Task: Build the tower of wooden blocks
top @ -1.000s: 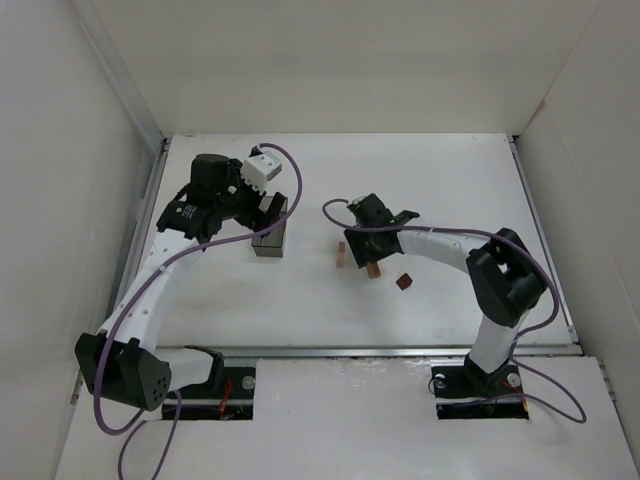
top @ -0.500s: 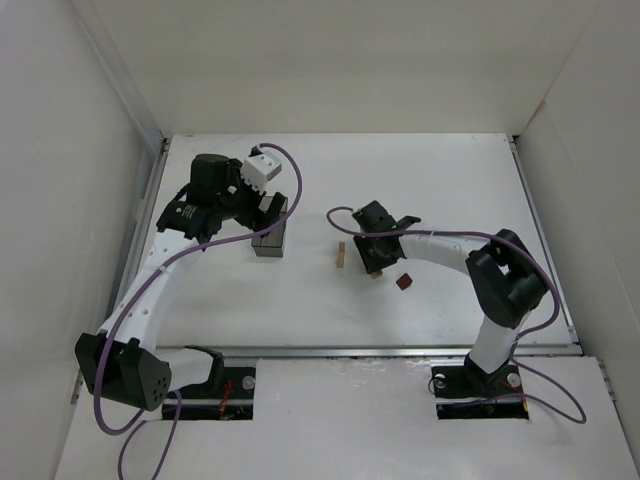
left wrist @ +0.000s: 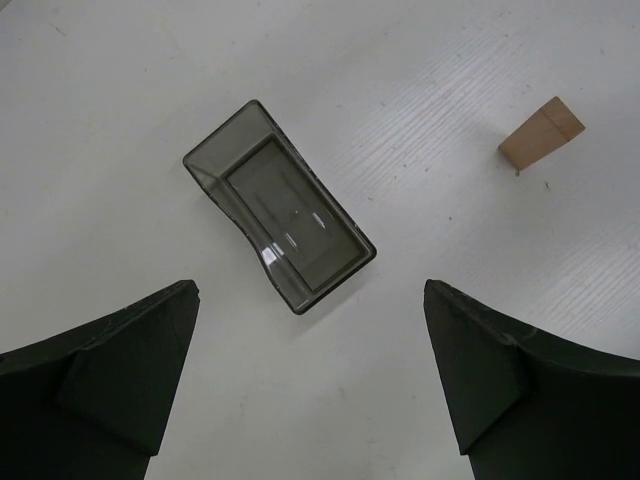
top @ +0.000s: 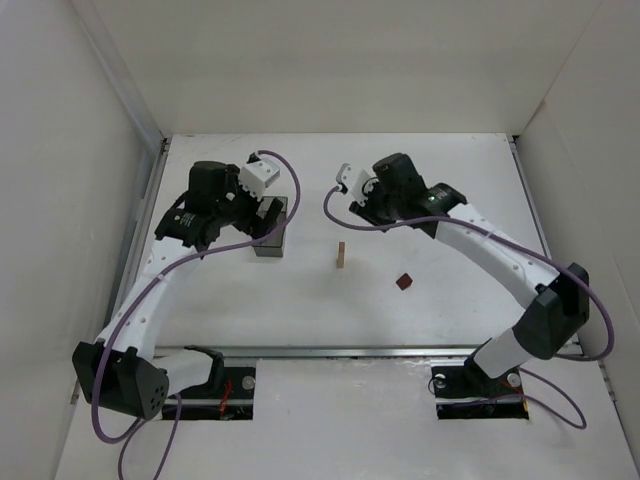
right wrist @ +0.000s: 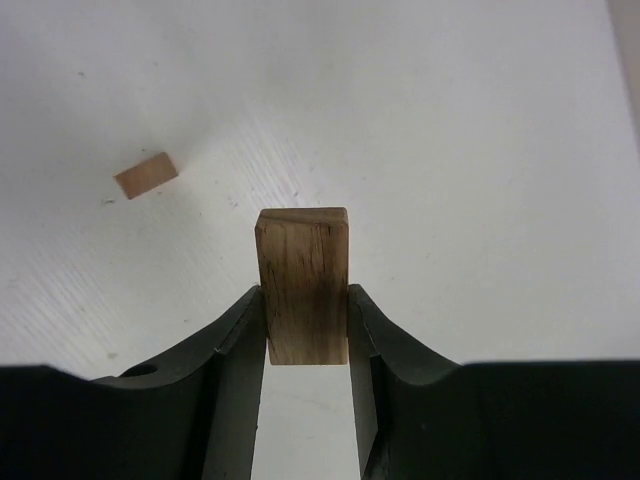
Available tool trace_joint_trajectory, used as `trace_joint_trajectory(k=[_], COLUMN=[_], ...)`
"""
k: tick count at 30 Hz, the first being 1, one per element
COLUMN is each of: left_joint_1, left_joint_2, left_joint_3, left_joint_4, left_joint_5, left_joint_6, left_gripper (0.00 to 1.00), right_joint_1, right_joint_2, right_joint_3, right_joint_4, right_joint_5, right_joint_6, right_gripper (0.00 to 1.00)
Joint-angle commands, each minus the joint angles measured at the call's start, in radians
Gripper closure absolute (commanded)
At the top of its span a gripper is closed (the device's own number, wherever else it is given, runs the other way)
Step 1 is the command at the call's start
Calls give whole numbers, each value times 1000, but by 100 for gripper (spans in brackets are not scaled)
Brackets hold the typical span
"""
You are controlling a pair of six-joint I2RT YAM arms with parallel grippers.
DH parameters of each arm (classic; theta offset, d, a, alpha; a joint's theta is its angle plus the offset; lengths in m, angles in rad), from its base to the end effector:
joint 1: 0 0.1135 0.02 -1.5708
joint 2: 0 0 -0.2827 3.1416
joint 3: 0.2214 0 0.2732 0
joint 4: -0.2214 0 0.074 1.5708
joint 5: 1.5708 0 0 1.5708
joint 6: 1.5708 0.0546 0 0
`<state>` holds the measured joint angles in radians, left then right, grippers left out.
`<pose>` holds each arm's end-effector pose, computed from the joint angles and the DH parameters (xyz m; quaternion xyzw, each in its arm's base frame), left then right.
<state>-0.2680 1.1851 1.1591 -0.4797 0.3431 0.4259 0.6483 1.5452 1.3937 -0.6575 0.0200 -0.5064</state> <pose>0.2761 -0.0949 0.3677 0.3702 0.7688 -0.1072 0.5103 0.2988 0.2250 0.3221 -0.5035 0.7799 0.0171 0.3715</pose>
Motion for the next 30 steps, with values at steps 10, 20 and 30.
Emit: trace_joint_trajectory(k=[10, 20, 30], left_joint_1=[78, 78, 78], left_joint_2=[-119, -128, -128], left_joint_3=[-127, -159, -159], left_joint_4=[59, 89, 98], left_joint_5=[-177, -168, -168], left_joint_6=[-81, -81, -70], left_gripper=[5, 4, 4], right_joint_1=[93, 123, 123], right_joint_2=[208, 283, 311], right_joint_3=[283, 274, 283], right_joint_4=[-286, -265, -235], right_joint_5=[-225, -223, -246], right_joint_6=[-420, -420, -380], right_gripper=[100, 100, 100])
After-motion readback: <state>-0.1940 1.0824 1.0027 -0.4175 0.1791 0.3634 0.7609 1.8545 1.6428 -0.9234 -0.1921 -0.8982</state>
